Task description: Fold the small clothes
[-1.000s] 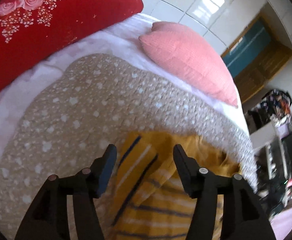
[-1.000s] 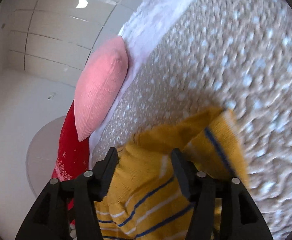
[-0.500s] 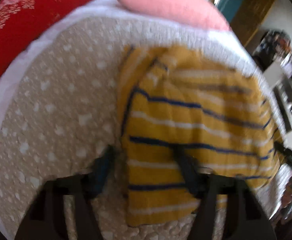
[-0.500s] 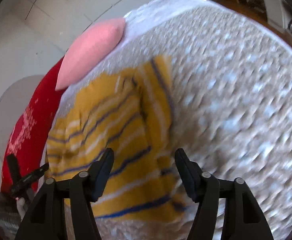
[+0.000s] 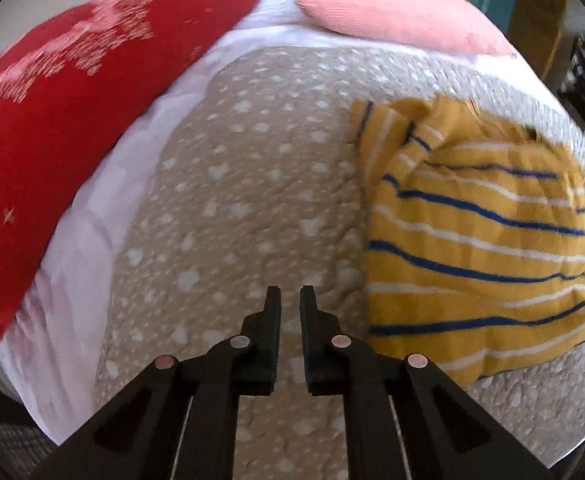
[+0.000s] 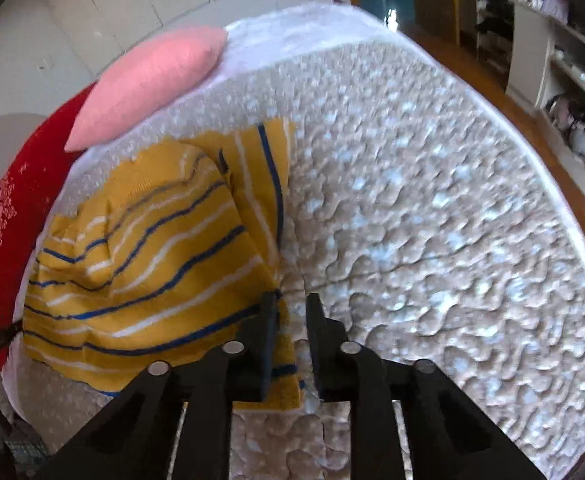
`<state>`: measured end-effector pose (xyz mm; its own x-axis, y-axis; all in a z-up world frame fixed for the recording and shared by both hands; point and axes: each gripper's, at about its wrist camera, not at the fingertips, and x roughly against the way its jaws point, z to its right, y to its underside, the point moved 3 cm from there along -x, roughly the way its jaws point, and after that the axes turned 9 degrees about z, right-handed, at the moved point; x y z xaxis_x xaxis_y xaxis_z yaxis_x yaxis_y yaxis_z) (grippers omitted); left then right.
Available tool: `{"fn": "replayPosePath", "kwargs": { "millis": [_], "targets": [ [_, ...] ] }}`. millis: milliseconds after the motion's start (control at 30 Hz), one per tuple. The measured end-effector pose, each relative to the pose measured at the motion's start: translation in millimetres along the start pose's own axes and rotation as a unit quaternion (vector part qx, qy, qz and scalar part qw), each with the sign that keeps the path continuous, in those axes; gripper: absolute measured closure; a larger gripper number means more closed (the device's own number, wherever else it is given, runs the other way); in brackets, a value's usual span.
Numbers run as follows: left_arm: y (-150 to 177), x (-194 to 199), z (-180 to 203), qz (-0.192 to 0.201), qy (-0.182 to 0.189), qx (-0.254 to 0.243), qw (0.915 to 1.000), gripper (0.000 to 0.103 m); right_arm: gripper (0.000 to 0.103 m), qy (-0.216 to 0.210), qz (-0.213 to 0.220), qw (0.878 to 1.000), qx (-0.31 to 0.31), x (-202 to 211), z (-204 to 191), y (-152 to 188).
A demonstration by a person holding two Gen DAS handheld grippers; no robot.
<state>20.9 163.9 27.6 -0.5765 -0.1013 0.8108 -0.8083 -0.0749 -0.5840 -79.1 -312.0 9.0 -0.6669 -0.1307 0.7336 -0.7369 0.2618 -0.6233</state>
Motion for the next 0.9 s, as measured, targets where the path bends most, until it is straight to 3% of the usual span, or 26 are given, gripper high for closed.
{"fn": "replayPosePath", "kwargs": {
  "millis": [67, 167, 300, 600, 700, 800, 900],
  "targets": [
    [-2.7, 14.3, -12.2, 0.025, 0.012, 0.030, 0.9992, 0.076, 0.083, 0.012, 0.024, 0.999, 0.020, 15.7, -9.7, -8.2],
    [-6.4, 32.7, -13.1, 0.079, 0.042, 0.068, 0.9937, 0.052, 0.083, -0.003, 0.046, 0.998, 0.044, 28.9, -38.8, -20.4],
    [-6.9, 25.6, 11.2, 0.101, 0.089, 0.083, 0.9874, 0.049, 0.083, -0.083, 0.041, 0.994, 0.057, 24.9, -100.9, -29.9],
    [16.7, -22.5, 29.1, 0.099, 0.098, 0.088, 0.9864, 0.049, 0.083, -0.211, -0.042, 0.972, 0.098, -43.1, -266.6, -30.8],
    [22.6, -25.4, 20.6, 0.113, 0.122, 0.115, 0.9793, 0.049, 0.083, -0.211, -0.080, 0.967, 0.118, -80.0, -303.7, -22.5],
    [23.1, -29.2, 16.1, 0.109, 0.140, 0.132, 0.9753, 0.049, 0.083, -0.175, -0.124, 0.968, 0.133, -129.3, -329.6, -14.9],
    [24.0, -30.0, 12.4, 0.105, 0.155, 0.147, 0.9713, 0.048, 0.083, -0.178, -0.146, 0.969, 0.094, -160.0, -337.7, -16.0]
  ]
}}
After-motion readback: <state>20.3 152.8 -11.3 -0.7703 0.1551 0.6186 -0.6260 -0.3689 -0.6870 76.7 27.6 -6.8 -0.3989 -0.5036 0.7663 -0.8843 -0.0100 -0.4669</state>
